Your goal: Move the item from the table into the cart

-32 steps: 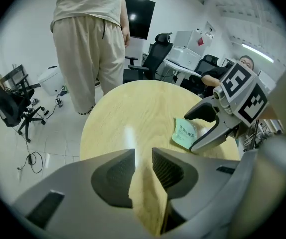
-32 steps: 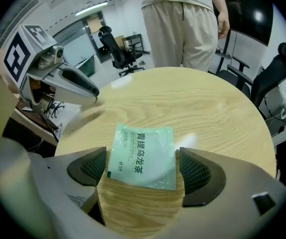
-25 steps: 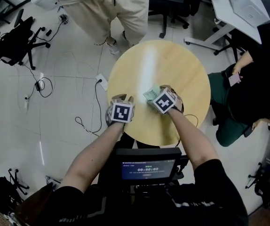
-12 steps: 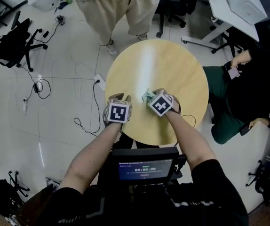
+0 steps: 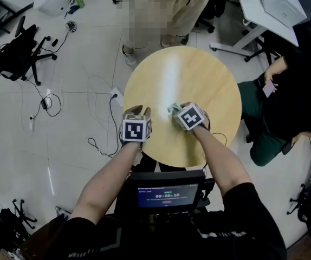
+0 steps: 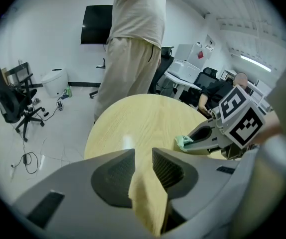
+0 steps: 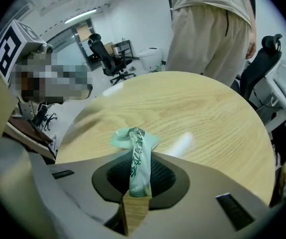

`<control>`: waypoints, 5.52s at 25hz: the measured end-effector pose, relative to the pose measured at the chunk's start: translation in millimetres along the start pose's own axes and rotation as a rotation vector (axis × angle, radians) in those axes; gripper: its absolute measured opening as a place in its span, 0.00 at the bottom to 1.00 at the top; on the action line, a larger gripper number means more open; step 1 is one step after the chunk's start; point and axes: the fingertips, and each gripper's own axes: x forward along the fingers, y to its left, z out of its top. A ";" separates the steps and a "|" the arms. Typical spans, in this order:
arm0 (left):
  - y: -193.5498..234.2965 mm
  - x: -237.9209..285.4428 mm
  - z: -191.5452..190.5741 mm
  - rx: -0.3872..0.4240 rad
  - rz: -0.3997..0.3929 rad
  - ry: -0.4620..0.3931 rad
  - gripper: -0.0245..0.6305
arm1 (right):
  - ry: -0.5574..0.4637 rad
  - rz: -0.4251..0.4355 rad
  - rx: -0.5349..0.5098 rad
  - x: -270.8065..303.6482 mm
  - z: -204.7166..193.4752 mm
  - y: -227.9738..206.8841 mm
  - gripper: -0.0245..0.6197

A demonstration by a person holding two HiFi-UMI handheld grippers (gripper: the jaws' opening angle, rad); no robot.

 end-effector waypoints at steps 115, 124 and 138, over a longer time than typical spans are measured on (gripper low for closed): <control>-489.9 -1208.6 -1178.5 1.459 -3.082 0.821 0.04 | 0.079 -2.998 1.985 -571.4 -702.1 1532.2 0.08; -452.8 -1286.9 -1247.8 1.464 -3.086 0.755 0.04 | 0.118 -2.716 2.030 -596.6 -748.4 1651.6 0.08; -514.8 -1380.1 -1401.8 1.615 -3.070 0.745 0.04 | 0.031 -2.247 2.414 -601.3 -934.2 1771.3 0.08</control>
